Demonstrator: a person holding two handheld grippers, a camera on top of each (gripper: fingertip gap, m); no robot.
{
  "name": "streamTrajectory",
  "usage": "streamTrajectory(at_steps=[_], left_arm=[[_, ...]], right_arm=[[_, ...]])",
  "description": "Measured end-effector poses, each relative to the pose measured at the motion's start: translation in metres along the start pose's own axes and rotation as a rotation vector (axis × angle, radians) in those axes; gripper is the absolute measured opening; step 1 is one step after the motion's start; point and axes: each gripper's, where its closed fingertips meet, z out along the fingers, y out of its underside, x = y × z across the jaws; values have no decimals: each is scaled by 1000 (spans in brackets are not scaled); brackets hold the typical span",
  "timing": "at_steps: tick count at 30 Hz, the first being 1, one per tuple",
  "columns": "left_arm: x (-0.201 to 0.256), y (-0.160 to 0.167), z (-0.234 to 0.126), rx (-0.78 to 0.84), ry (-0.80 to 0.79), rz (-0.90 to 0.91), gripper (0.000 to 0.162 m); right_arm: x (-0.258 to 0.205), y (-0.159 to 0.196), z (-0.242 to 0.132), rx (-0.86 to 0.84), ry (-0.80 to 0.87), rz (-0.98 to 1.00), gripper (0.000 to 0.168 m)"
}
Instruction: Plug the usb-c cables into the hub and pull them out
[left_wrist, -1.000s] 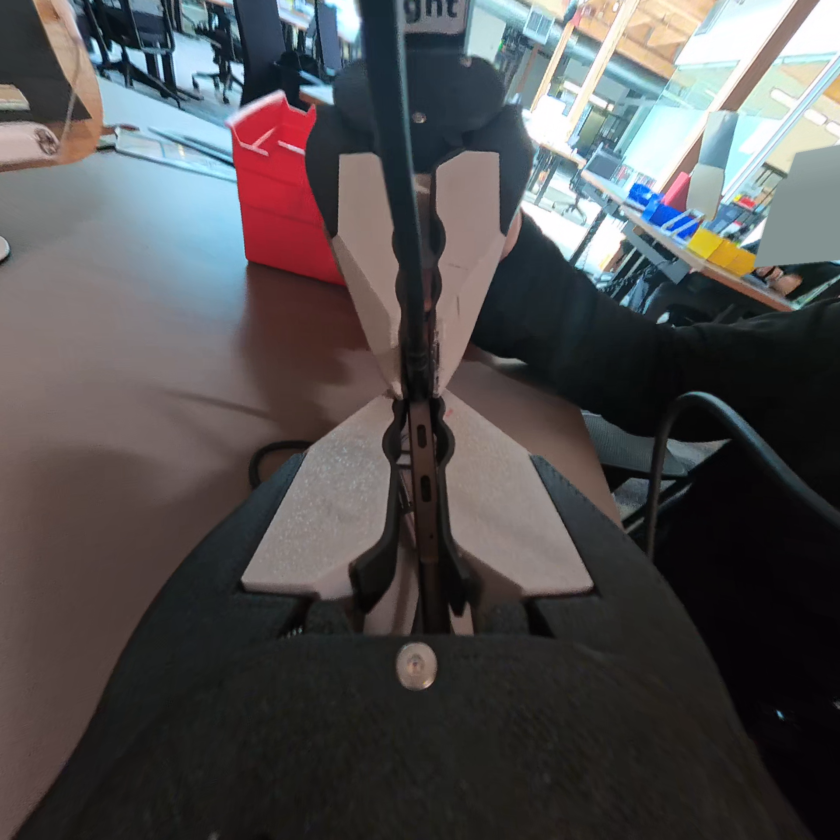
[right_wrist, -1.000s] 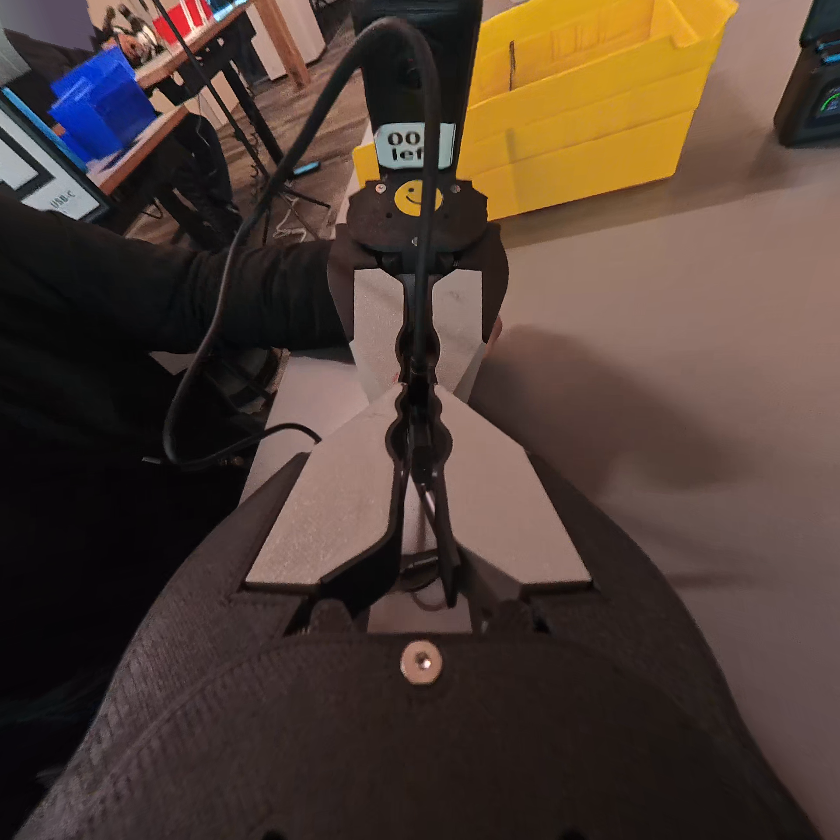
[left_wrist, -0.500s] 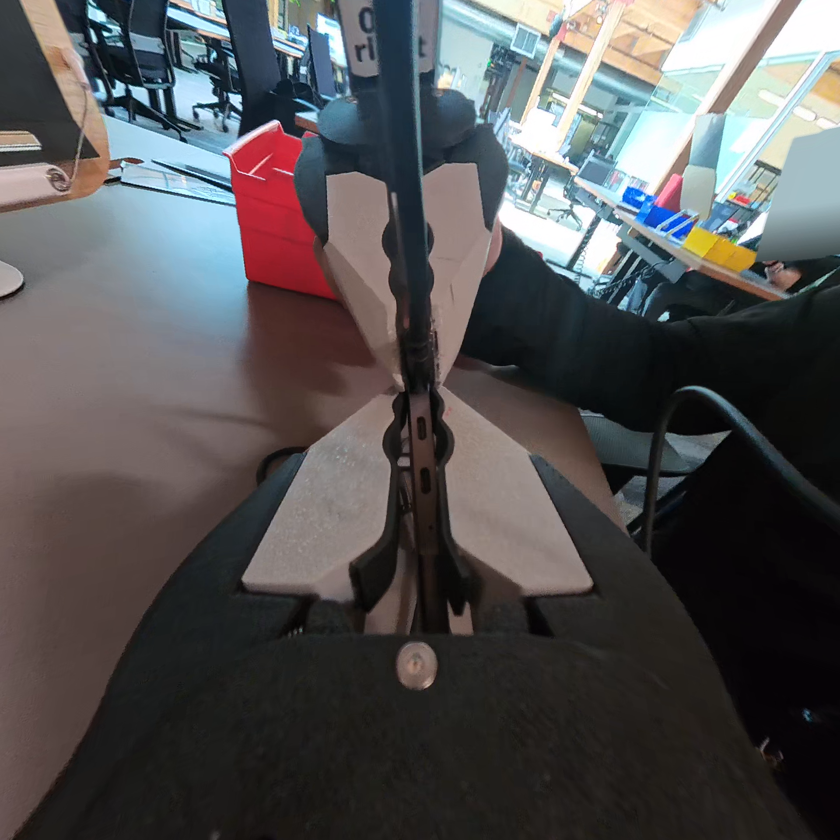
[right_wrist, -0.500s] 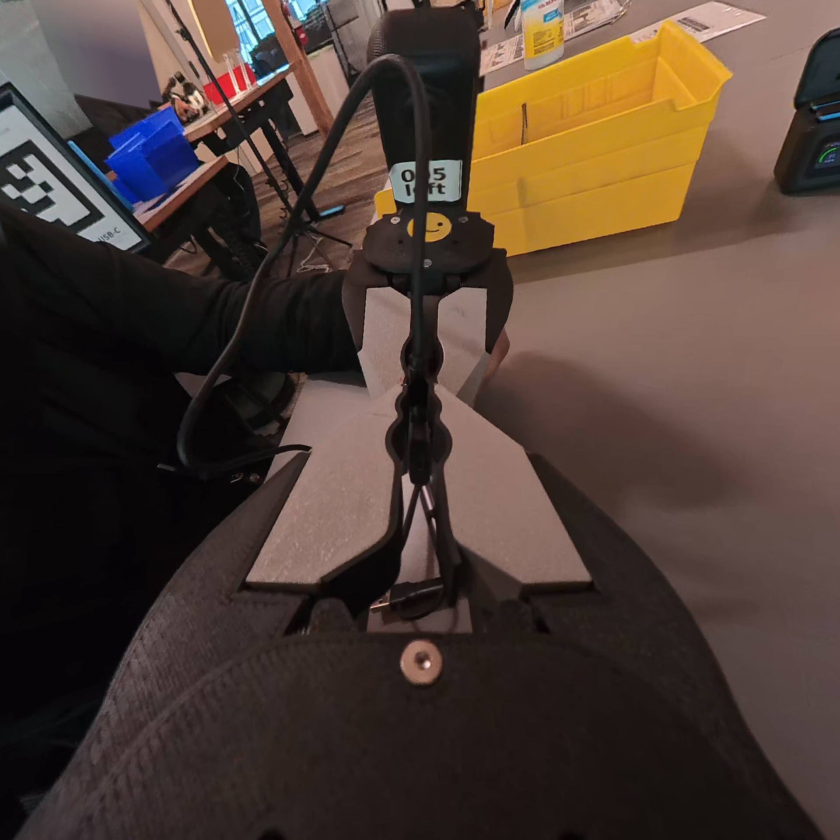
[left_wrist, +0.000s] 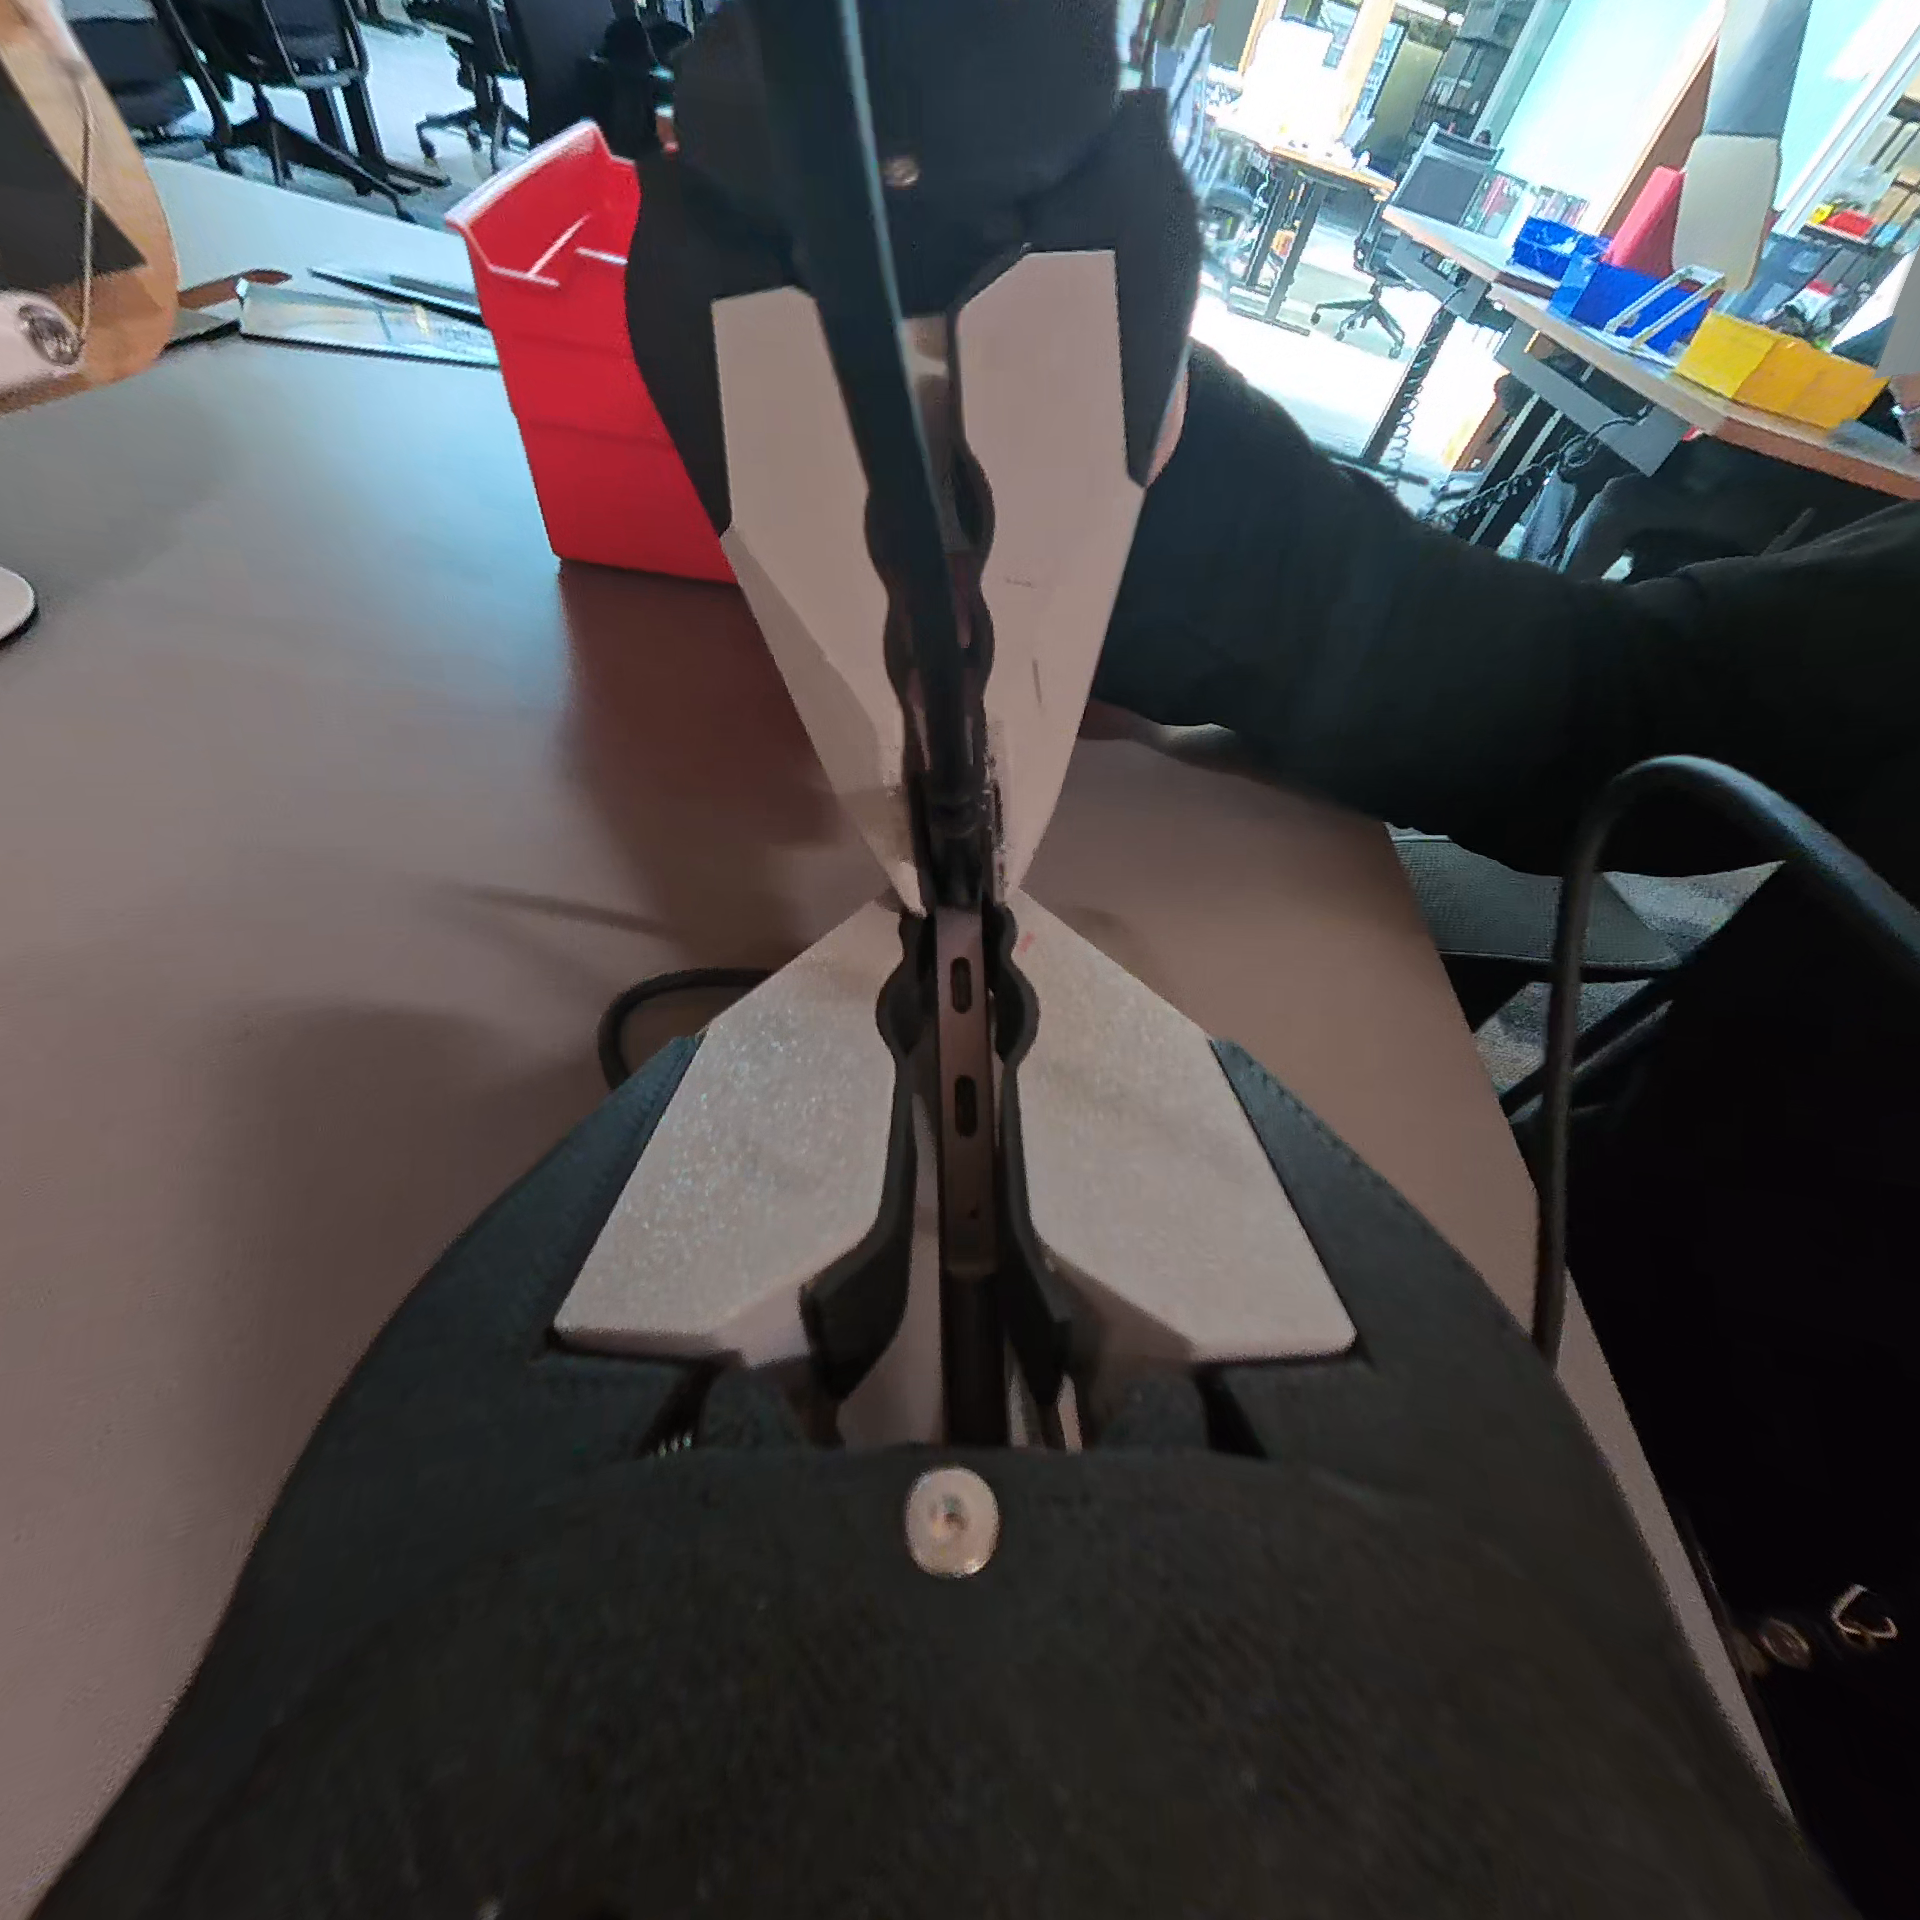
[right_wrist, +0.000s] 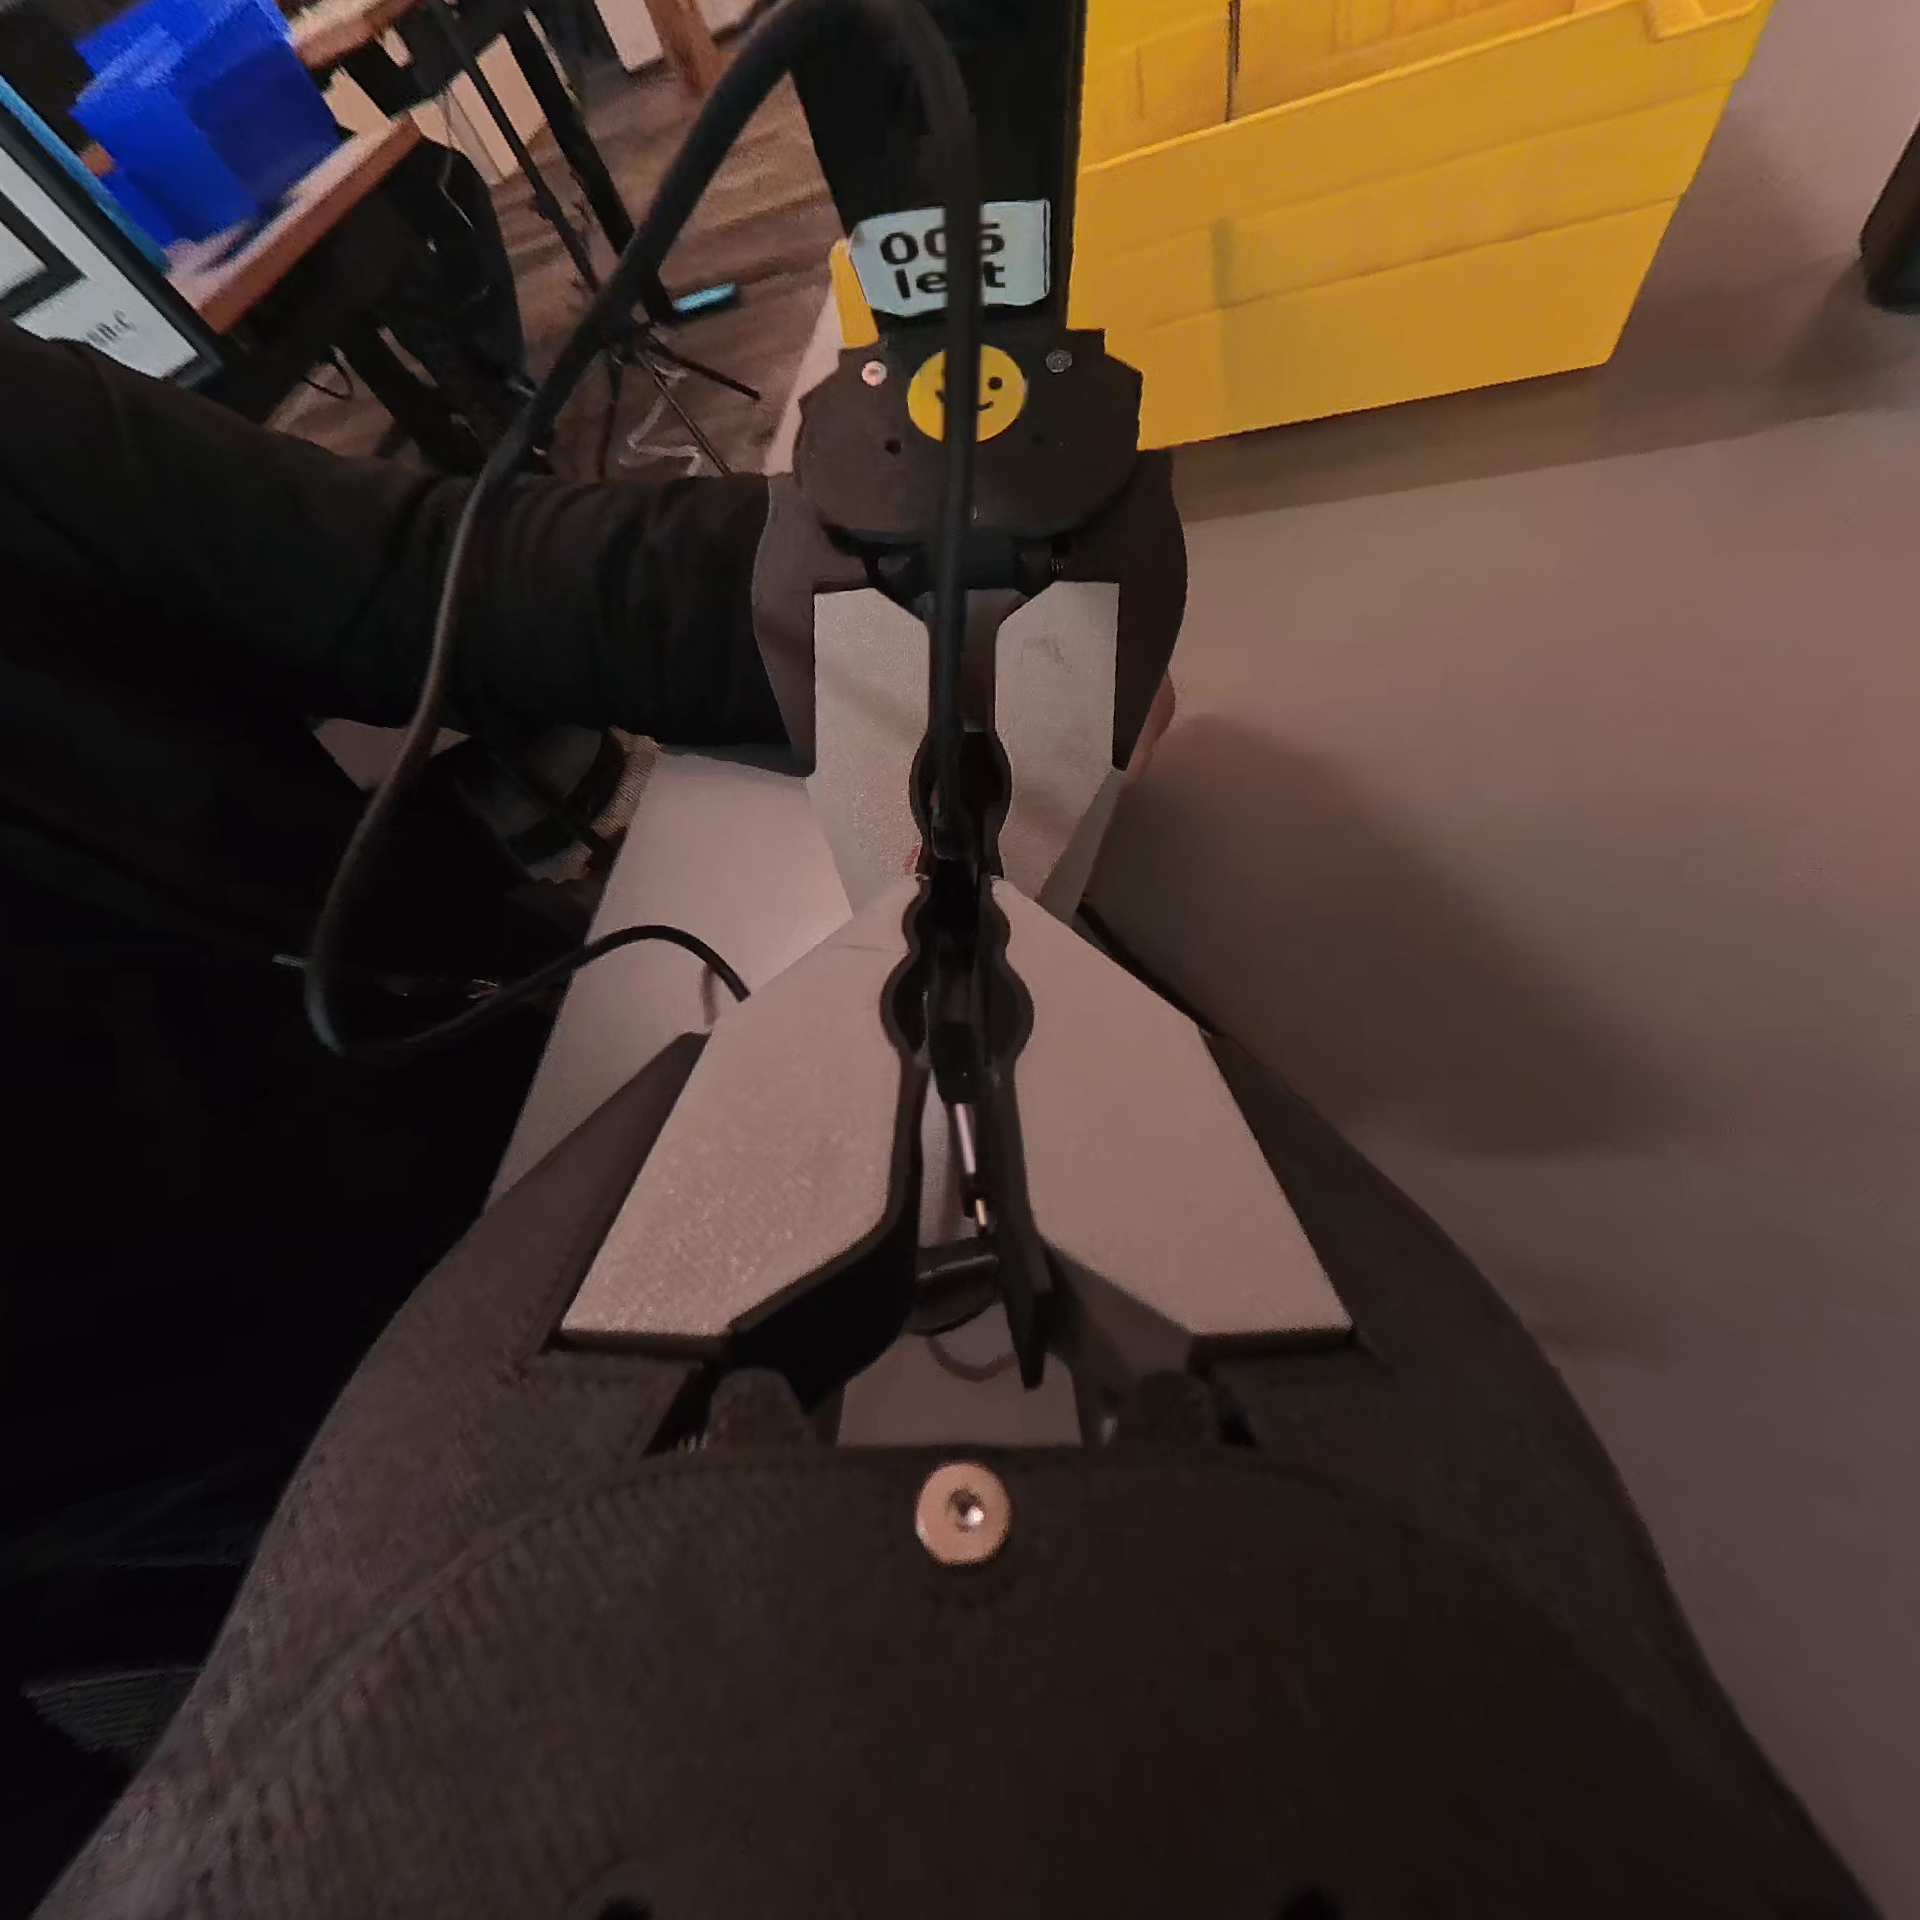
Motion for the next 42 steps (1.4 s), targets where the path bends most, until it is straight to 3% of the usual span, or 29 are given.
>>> streamTrajectory(at_steps=[11,15,20,37,42], left_arm=[[-13,-6,-10,68,-59,-76,7],[-13,-22,-17,177,-56,-87,7],[-21,-25,-24,200,-112,-90,7],[-19,-43,-37,315,-73,-154,7],[-17,-48,-41,334,-62,-122,7]], right_arm=[[13,-13,5,81,58,22,2],[12,-30,3,198,58,27,2],[19,-40,3,325,53,72,2],[19,-70,0,695,-6,119,3],[14,-74,1,623,-92,150,3]])
